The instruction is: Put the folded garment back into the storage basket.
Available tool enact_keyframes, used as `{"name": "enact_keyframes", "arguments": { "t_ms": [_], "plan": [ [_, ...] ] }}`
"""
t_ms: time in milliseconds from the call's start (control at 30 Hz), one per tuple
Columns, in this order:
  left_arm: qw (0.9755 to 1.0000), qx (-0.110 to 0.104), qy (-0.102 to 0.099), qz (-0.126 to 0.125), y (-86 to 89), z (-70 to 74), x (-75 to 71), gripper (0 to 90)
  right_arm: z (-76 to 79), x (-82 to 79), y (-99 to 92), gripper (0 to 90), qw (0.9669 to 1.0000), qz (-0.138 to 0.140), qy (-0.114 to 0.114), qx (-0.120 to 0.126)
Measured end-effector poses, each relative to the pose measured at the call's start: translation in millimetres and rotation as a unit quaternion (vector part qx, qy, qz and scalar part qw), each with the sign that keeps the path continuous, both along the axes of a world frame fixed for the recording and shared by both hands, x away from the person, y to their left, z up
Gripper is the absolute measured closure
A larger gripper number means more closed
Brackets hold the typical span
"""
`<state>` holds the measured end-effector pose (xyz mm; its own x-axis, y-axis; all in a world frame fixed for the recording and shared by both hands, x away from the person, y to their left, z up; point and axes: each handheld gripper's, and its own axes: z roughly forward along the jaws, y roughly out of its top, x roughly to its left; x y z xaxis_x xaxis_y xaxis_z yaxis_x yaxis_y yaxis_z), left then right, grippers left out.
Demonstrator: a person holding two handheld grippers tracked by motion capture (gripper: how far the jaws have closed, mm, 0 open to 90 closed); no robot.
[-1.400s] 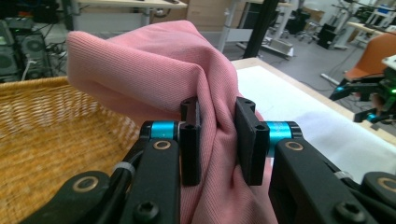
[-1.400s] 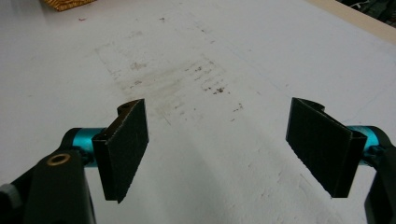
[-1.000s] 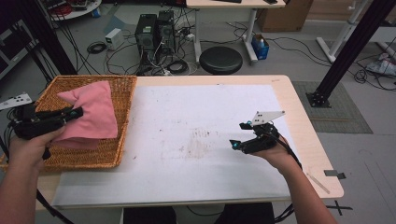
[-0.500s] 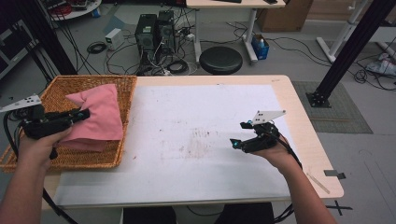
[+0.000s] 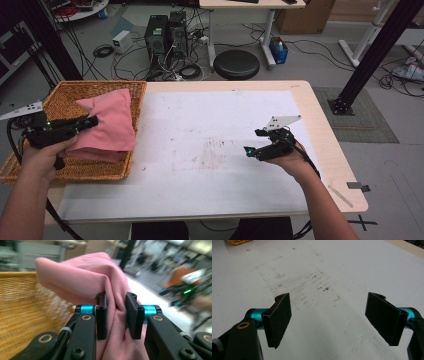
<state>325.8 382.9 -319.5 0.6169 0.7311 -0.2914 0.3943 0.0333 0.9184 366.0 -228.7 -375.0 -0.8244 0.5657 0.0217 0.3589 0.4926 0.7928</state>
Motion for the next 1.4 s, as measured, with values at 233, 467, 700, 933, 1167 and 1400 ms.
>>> {"name": "enact_keyframes", "arguments": {
  "t_ms": [233,467,700,933,1167,1400],
  "plan": [
    [0.9934,0.039,0.039,0.101,24.5,-18.0,1.1,41.2,1.9,-3.7,1.8,20.5,1.0,0.006,-0.005,0.001],
    [0.9932,0.063,0.036,0.091,15.2,-19.6,-1.7,41.0,0.3,-4.8,-1.8,20.5,1.0,0.002,-0.003,0.004],
    [0.9931,0.065,0.038,0.09,7.7,-19.9,-2.2,36.3,1.6,-5.8,-2.3,20.5,1.0,0.004,-0.007,0.006],
    [0.995,0.065,0.036,0.067,-8.7,-17.4,0.0,34.4,2.6,-6.7,-8.0,20.5,0.9999,0.002,-0.009,0.009],
    [0.995,0.075,0.041,0.051,-28.9,-14.9,6.9,28.6,3.8,-7.5,-17.7,20.5,0.9998,-0.002,-0.013,0.012],
    [0.9943,0.087,0.054,0.031,-45.7,-17.6,15.9,26.5,5.3,-7.7,-29.1,20.6,0.9997,-0.006,-0.015,0.018]
  ]
}}
